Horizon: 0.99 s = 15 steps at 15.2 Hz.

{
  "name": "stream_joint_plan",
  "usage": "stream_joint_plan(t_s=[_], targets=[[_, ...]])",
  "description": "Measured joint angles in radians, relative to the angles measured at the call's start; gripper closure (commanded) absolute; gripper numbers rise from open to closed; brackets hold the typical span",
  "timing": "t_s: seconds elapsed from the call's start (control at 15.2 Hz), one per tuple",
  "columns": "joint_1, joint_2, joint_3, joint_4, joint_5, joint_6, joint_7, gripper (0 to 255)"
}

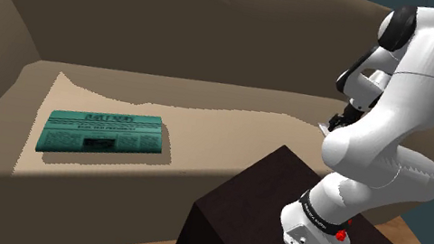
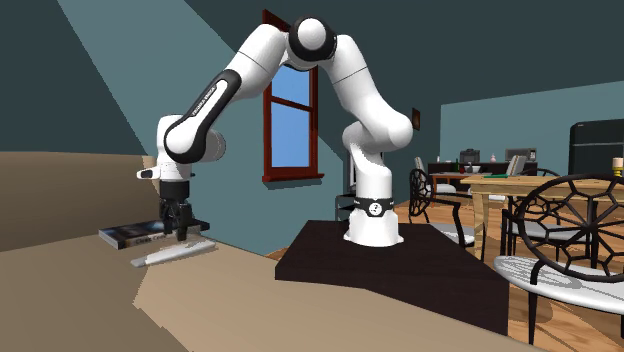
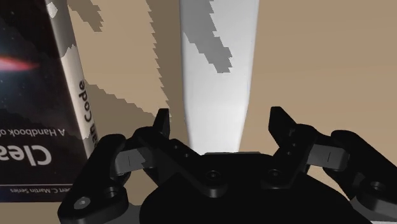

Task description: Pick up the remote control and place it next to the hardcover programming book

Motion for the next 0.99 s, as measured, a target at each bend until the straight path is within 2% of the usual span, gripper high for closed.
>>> stream_joint_plan(t_s=[0.26, 0.59, 0.99], targets=[[0.000, 0.000, 0.000, 0.000, 0.000, 0.000, 0.000, 0], [0.032, -0.091, -0.042, -0.004, -0.053, -0.082, 0.035, 0], [0.037, -0.106, -0.047, -0.014, -0.060, -0.088, 0.041, 0]])
